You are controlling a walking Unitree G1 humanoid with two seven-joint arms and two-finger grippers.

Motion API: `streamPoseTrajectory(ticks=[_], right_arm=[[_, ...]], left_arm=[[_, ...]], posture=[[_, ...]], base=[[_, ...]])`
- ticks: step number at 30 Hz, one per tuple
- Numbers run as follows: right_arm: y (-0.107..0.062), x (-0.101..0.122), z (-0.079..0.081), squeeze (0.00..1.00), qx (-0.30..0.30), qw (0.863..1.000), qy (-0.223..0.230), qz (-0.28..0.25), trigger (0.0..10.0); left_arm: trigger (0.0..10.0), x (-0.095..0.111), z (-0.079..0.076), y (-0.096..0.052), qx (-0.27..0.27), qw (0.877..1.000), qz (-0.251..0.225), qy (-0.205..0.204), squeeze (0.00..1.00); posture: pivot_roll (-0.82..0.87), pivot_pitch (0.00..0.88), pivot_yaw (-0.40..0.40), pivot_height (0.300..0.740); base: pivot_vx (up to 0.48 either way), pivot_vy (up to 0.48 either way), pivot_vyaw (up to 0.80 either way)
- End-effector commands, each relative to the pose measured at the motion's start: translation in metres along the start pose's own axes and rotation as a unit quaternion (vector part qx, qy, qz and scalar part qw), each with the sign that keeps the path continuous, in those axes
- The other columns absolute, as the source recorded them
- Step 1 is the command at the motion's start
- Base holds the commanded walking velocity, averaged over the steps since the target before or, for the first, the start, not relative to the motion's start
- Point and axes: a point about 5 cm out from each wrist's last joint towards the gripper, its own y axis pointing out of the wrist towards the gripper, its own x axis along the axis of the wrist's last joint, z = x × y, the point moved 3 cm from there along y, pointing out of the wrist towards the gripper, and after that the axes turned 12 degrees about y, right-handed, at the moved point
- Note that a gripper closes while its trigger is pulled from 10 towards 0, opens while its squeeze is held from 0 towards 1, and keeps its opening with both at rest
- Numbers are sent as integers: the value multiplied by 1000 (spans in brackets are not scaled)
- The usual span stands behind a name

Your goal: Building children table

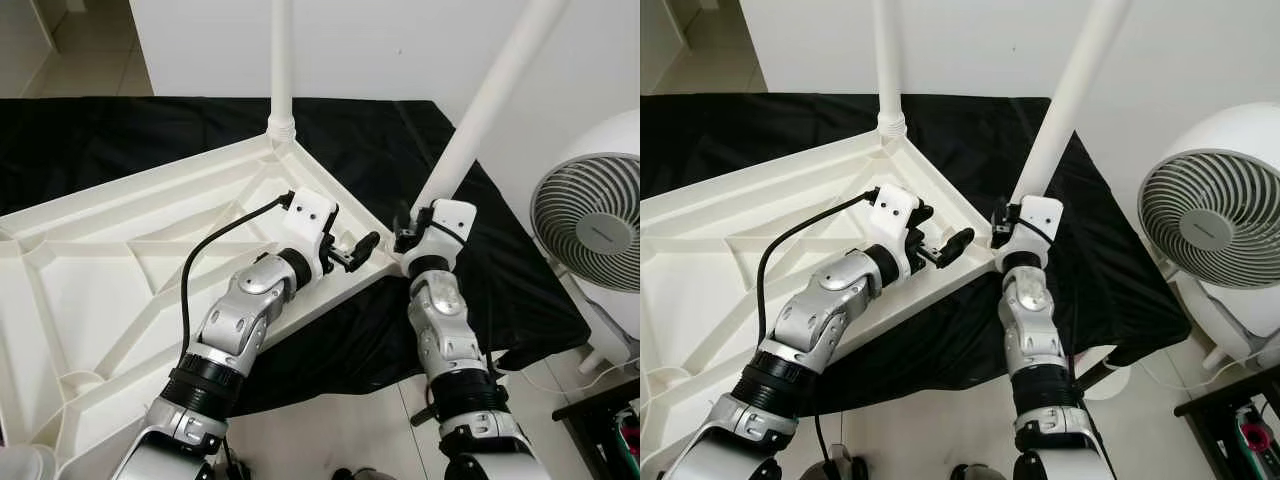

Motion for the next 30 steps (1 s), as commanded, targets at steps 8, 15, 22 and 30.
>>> streamPoseTrajectory(ticks=[8,15,22,30], right_arm=[[-5,-6,-5,0,-24,999,-14,22,5647],[-4,-3,-10,1000,-4,1000,-13,27,10000],[-2,9,-15,1000,101,994,-11,35,10000],[-2,10,-24,0,203,974,-33,92,10000]], left_arm=[[10000,-7,-13,-2,-40,999,2,30,0],[10000,-17,-20,-6,-51,998,15,32,0],[10000,-27,-28,-13,-75,996,32,39,0],[10000,-23,-33,-15,-84,995,28,43,0]], posture=[[22,34,-68,740],[30,31,-54,740],[59,39,-54,740],[68,50,-60,740]], base=[[0,0,0],[0,0,0],[0,0,0],[0,0,0]])
